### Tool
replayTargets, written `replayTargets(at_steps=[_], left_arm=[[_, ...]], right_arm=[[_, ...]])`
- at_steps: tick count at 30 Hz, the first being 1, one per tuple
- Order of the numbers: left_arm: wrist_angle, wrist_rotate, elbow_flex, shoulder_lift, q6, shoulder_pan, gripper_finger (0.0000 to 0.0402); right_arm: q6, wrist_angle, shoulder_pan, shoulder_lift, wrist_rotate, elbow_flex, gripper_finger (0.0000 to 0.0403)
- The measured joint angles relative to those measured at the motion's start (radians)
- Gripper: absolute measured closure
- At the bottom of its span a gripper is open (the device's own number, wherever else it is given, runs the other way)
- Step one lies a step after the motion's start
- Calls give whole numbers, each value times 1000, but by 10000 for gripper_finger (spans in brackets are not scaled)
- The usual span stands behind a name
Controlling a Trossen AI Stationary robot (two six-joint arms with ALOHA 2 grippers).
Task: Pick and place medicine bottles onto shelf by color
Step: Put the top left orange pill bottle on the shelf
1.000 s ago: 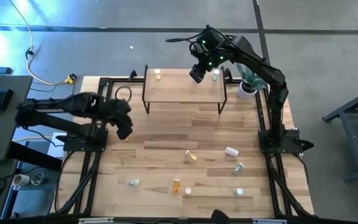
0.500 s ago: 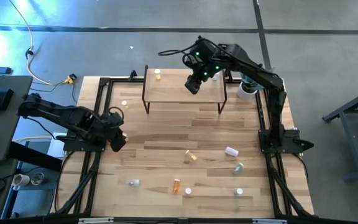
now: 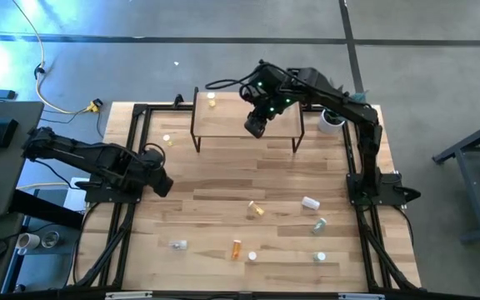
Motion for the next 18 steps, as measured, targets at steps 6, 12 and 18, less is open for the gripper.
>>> replayTargets(at_steps=[6,12,18], left_arm=[[-3,-48,0,28,-148,0,205],[-3,-57,0,113,-224,0,206],[-3,-49,0,189,-176,0,206]], right_arm=[[-19,0,4,0,0,0,253],[-35,0,-5,0,1,0,253],[-70,-5,-5,0,0,0,253]])
